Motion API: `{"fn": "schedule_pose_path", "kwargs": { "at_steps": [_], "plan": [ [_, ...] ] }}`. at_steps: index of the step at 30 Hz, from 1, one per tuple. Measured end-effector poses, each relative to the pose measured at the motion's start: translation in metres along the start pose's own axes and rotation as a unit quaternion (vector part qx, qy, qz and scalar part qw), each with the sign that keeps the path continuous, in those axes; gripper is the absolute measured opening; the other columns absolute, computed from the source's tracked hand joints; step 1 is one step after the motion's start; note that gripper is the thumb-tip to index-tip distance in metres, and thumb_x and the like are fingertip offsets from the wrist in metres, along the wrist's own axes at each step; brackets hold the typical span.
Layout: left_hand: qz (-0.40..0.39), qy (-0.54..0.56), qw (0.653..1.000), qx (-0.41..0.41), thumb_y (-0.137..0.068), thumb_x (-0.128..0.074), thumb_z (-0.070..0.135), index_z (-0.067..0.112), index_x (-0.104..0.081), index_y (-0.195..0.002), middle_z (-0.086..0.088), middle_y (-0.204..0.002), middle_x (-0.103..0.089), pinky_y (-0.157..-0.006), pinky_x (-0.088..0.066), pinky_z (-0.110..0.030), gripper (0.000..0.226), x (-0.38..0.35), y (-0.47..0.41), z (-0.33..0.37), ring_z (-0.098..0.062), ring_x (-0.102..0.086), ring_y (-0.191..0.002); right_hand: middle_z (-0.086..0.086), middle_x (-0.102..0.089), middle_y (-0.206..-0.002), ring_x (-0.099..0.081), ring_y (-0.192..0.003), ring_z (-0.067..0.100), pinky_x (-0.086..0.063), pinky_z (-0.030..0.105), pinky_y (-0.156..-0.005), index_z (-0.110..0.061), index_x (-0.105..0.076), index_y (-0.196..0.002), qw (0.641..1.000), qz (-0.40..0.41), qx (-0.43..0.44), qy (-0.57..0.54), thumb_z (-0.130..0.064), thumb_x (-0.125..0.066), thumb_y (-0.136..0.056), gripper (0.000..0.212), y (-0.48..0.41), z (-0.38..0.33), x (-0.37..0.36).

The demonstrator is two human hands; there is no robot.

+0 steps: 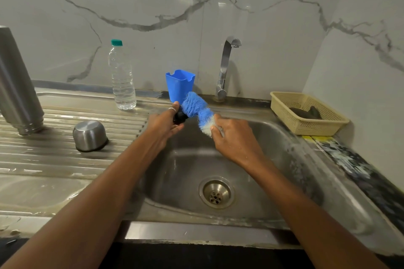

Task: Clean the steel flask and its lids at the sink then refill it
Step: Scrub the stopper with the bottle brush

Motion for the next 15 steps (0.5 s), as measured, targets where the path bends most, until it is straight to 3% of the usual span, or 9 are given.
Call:
{"fn": "schedule_pose_path", "kwargs": {
  "at_steps": [2, 8, 15],
  "plan": [
    [-0.007, 0.000, 1.000, 0.019, -0.095, -0.071, 0.038, 0.005, -0.065, -0.118, -0.014, -0.113, -0.071, -0.063, -0.060, -0.023, 0.041, 0.002, -0.002, -0.003, -0.018, -0.073, -0.089, 0.001, -0.060, -0.074, -0.063, -0.076, 0.028, -0.050, 0.038, -0.064, -0.013, -0.061, -0.101, 1.000, 0.000, 0.000, 0.004, -0.026, -0.049, -0.100, 0.018, 0.000, 0.000, -0.001],
    [-0.085, -0.020, 0.996, 0.018, -0.100, -0.064, 0.035, 0.017, -0.062, -0.118, -0.011, -0.120, -0.070, -0.079, -0.062, -0.030, 0.025, -0.026, 0.009, -0.006, -0.026, -0.071, -0.109, 0.013, -0.071, -0.091, -0.064, -0.086, 0.034, -0.037, 0.034, -0.066, -0.011, -0.062, -0.122, 1.000, 0.023, -0.009, 0.005, -0.026, -0.047, -0.103, 0.028, -0.005, 0.004, 0.003],
    [-0.156, 0.012, 0.988, 0.006, -0.094, -0.071, 0.013, 0.007, -0.063, -0.129, -0.009, -0.125, -0.070, -0.077, -0.060, -0.021, 0.036, -0.032, 0.013, 0.000, -0.013, -0.072, -0.102, 0.012, -0.072, -0.092, -0.065, -0.088, 0.035, -0.044, 0.037, -0.069, -0.011, -0.063, -0.123, 0.999, 0.034, -0.018, -0.018, -0.025, -0.049, -0.103, 0.029, -0.005, 0.009, 0.006]
  ]
}}
Point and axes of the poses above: each hand's wrist, its own y-axis away from the middle knuckle, its own x-axis out of the back of the hand, z = x × y, the point moved 9 cm from there along -y, towards the middle knuckle
